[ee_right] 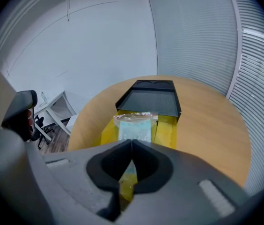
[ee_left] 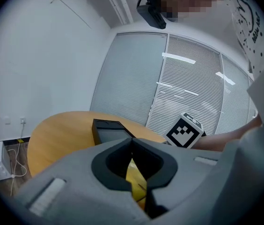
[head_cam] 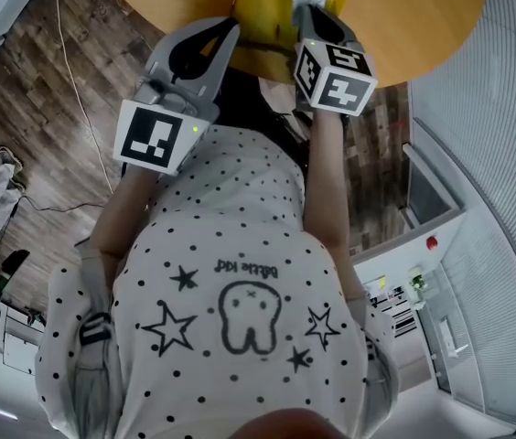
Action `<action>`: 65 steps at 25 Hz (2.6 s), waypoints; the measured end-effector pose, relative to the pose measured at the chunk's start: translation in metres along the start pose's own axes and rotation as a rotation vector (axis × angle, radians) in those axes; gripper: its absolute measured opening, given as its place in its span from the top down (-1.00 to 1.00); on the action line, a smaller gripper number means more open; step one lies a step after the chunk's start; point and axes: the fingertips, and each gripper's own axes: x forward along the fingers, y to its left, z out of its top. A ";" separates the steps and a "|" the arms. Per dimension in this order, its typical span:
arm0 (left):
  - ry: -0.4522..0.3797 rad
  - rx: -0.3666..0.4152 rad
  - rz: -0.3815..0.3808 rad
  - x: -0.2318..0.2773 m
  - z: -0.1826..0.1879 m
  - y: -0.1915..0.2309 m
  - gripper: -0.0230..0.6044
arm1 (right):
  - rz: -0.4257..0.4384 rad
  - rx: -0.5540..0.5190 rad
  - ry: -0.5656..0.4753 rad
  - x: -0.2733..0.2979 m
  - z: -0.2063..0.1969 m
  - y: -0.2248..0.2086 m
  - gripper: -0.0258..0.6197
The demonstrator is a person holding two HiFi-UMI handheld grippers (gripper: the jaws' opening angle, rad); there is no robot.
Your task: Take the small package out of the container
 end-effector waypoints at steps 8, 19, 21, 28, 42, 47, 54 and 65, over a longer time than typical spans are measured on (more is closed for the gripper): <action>-0.040 0.063 -0.009 -0.003 0.016 -0.014 0.90 | 0.005 0.052 -0.111 -0.030 0.019 -0.008 0.91; -0.093 0.148 -0.046 -0.001 0.040 -0.010 0.90 | -0.029 0.112 -0.260 -0.066 0.046 -0.019 0.91; -0.096 0.151 -0.064 0.005 0.043 -0.017 0.90 | -0.033 0.125 -0.284 -0.077 0.049 -0.028 0.91; -0.107 0.169 -0.123 0.009 0.051 0.000 0.90 | -0.070 0.136 -0.406 -0.108 0.075 -0.023 0.91; -0.128 0.178 -0.198 0.015 0.060 0.004 0.90 | -0.199 0.173 -0.630 -0.198 0.085 -0.034 0.91; -0.146 0.183 -0.222 0.014 0.070 0.004 0.90 | -0.236 0.182 -0.658 -0.217 0.077 -0.032 0.91; -0.157 0.182 -0.255 0.013 0.078 -0.007 0.91 | -0.284 0.223 -0.673 -0.235 0.058 -0.035 0.91; -0.155 0.156 -0.235 0.007 0.076 -0.002 0.90 | -0.313 0.251 -0.686 -0.246 0.035 -0.026 0.91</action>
